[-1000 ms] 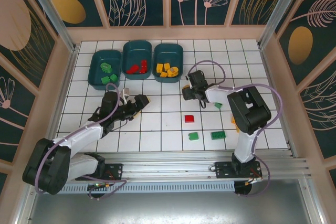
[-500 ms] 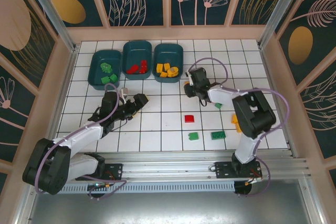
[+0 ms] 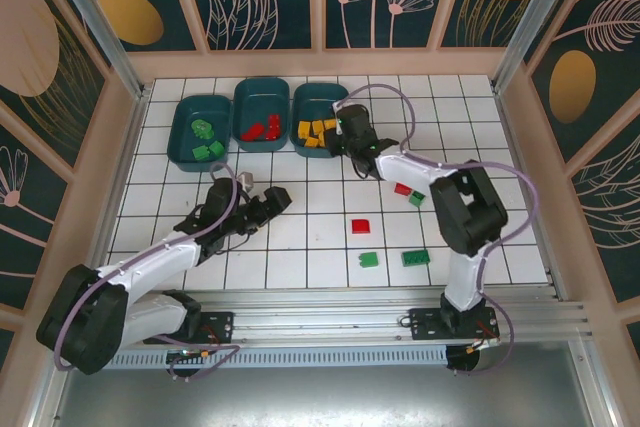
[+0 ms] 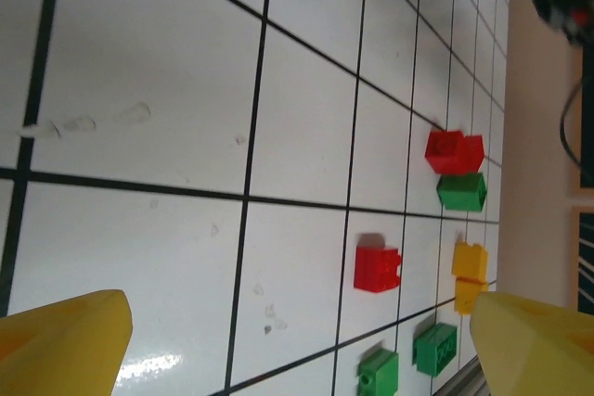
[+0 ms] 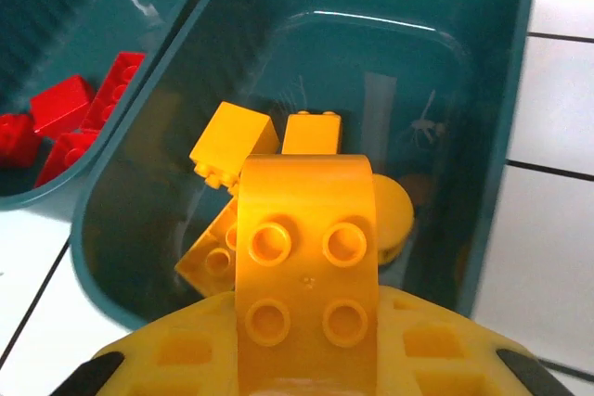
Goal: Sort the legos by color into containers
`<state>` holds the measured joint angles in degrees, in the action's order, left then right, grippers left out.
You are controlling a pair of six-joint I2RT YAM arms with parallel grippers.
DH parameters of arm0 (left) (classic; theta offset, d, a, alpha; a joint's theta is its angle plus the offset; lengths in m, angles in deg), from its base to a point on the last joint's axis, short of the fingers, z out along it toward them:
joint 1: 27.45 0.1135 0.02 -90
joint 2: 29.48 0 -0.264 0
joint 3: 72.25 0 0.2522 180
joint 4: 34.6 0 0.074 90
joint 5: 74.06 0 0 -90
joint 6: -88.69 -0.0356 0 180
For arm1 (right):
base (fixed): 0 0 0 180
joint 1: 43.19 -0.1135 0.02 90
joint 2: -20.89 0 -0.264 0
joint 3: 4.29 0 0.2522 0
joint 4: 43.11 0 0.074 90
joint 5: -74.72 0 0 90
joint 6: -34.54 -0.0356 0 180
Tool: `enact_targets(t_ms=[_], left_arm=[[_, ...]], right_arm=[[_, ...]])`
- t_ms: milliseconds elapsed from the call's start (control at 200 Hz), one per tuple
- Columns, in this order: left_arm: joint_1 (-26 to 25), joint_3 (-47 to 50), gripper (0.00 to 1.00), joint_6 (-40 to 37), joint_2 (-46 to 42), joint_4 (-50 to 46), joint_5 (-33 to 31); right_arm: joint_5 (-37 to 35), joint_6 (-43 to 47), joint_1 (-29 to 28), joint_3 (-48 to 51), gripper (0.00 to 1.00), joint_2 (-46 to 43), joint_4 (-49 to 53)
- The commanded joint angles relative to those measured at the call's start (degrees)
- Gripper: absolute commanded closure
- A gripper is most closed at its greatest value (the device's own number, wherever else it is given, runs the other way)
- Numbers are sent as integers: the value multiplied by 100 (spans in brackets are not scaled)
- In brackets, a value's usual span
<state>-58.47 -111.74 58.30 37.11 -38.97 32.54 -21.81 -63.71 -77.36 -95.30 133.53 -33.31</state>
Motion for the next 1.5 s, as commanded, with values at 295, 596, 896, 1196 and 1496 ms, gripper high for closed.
enact_targets(t_ms=[295, 596, 896, 1196, 1496], left_arm=[[-419, -525, 4, -458, 182, -359, -301], [-1751, -2173, 8, -813, 2140, -879, -1048], [-2685, -4493, 11, -1559, 4189, -2327, -1830], [-3051, -5541, 15, -1434, 5032, -3932, -2736], [-3098, -5996, 24, -1168, 5538, -3941, -2740]], right_arm=[[-305, -297, -27, -274, 43, -523, 19], [-1341, -985, 19, 2005, 39, -2325, 20], [-1170, -1846, 1135, 4272, 34, -4327, 203], [-1034, -1780, 1732, 4858, 32, -5230, 304], [-746, -1715, 1787, 5027, 32, -5365, 230]])
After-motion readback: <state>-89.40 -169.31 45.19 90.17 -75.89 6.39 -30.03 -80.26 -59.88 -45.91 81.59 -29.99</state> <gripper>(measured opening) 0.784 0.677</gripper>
